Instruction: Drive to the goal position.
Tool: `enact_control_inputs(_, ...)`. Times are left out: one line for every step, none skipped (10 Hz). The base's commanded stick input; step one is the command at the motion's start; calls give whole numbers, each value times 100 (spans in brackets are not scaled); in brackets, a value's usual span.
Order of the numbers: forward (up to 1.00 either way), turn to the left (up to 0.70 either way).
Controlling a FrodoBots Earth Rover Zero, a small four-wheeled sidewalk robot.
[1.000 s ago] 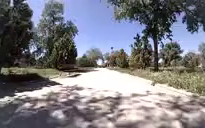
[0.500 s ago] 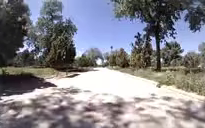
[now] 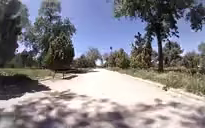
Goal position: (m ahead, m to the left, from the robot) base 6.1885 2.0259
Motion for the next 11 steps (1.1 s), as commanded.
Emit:
enact_control_inputs(70, 1)
enact_control_inputs(70, 1)
enact_control_inputs(70, 1)
enact_control_inputs(70, 1)
enact_control_inputs(70, 1)
enact_control_inputs(70, 1)
enact_control_inputs(70, 1)
enact_control_inputs(70, 1)
enact_control_inputs(70, 1)
enact_control_inputs(70, 1)
enact_control_inputs(70, 1)
